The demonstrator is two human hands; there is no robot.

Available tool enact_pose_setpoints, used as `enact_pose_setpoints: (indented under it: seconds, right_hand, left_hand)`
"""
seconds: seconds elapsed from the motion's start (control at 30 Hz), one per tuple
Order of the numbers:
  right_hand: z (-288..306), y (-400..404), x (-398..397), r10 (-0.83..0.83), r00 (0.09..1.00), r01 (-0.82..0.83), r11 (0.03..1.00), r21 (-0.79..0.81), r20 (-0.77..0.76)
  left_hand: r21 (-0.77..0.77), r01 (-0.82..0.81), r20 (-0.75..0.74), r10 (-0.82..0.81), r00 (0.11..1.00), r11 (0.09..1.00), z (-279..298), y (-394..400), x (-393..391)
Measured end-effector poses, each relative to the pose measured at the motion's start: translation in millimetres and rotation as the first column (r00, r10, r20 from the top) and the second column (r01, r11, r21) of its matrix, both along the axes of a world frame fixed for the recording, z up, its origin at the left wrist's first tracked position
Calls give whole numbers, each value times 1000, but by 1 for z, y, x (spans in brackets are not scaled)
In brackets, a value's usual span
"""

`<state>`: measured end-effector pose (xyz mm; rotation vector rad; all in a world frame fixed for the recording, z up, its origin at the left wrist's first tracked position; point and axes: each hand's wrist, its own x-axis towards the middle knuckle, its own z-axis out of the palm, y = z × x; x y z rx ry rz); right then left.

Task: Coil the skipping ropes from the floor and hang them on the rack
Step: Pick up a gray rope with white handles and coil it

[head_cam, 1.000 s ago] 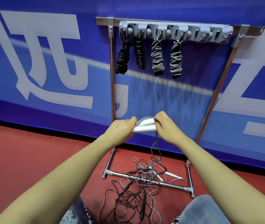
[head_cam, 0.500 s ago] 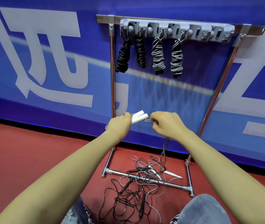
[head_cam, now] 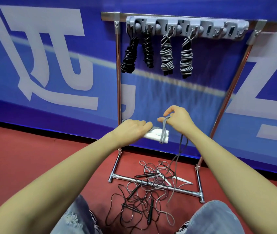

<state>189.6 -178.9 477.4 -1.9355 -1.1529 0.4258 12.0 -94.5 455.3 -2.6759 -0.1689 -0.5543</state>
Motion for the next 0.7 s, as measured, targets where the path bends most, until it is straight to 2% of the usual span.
enact_pose_setpoints:
  seconds: [0.07,0.13,0.23,0.37,0.43,0.57,0.7]
  right_hand:
    - [-4,-4,1,8,998,-7,1000,17,-69]
    - [-7,-5,-1,36,996,-35,999,16,-76]
    - [-11,-6,-6,89,993,-86,995,-44,74]
    - [-11,-7,-14,136,991,-136,991,0,10]
    - [-8,-8,-16,141,990,-140,990,-23,18]
    - [-11,-11,-11,115,993,-116,991,-69,-15]
    - [-11,-20,-11,144,988,-135,983,-125,63]
  left_hand:
    - [-21,23,54,-22,998,1000,3,-1,1]
    - [-73,17,130,-7,991,997,5,-3,4]
    - [-264,-77,223,138,965,961,9,-6,15]
    - [-414,-409,49,469,882,813,20,-15,29]
    - [-455,-454,40,527,849,766,17,-17,34]
    - [-456,-506,-29,556,830,732,12,-22,40]
    - [-477,-598,-109,631,768,645,5,-13,37]
